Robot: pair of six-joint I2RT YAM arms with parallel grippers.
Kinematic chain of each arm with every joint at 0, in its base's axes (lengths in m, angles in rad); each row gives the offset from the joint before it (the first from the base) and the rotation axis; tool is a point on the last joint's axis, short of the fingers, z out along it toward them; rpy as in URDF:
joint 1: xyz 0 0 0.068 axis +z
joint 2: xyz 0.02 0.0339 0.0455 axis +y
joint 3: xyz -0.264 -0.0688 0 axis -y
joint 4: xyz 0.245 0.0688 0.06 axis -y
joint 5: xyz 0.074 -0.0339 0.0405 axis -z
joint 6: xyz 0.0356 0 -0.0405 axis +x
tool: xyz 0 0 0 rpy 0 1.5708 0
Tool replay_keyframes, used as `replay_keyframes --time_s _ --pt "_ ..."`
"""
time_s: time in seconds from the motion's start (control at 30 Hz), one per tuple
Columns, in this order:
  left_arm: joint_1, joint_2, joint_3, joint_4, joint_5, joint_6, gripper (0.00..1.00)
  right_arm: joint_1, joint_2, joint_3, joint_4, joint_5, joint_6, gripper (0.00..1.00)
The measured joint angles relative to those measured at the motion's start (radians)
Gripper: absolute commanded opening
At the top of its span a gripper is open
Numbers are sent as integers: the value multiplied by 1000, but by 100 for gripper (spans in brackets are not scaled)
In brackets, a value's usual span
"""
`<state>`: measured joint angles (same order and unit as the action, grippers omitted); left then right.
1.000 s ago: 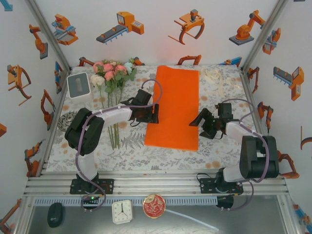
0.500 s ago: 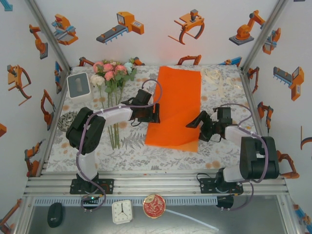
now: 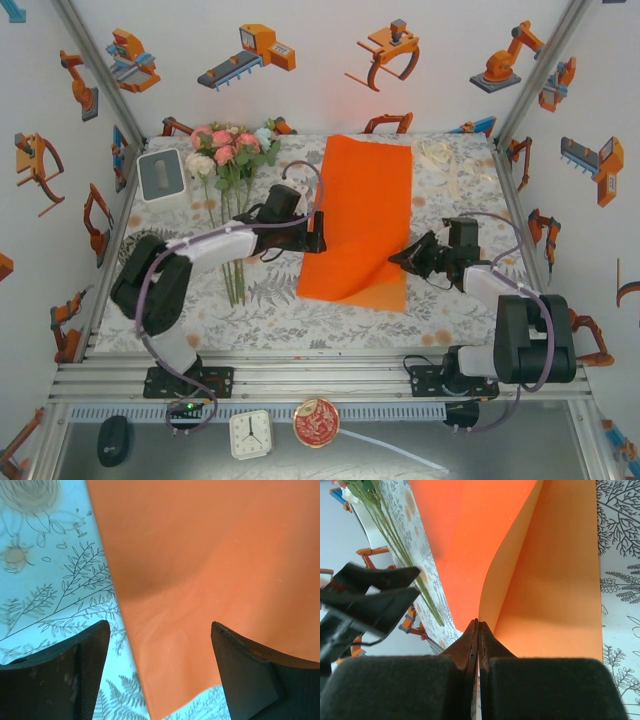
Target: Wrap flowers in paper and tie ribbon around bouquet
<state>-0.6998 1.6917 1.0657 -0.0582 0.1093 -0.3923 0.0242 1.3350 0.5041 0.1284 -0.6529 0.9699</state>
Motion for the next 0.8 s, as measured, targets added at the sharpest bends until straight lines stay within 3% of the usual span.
replay_keyframes --time_s 0.1,0.2,0.37,0.5,0.57,0.6,0.63,0.67,0.73,0.8 --pt "-47 -137 -65 117 72 80 80 3 -4 0 0 19 24 0" --pt "-152 -175 -84 238 158 174 82 6 -26 0 -2 43 53 0" --pt "-306 -51 -47 304 159 301 85 8 -86 0 -2 72 108 0" --pt "-351 76 -8 340 129 341 84 26 -120 3 -3 90 142 0" --pt "-367 117 5 359 120 348 61 35 -132 6 -4 97 153 0" --pt "-374 129 13 364 112 348 38 38 -137 10 -6 98 156 0" --pt "-380 138 20 370 96 343 10 39 -142 13 -10 98 156 7" --pt "-385 141 21 380 81 342 0 39 -147 18 -19 100 155 19" --pt "-386 129 16 397 48 325 0 39 -160 38 -60 117 137 36" --pt "-365 88 -18 435 22 273 0 39 -181 68 -112 142 103 42"
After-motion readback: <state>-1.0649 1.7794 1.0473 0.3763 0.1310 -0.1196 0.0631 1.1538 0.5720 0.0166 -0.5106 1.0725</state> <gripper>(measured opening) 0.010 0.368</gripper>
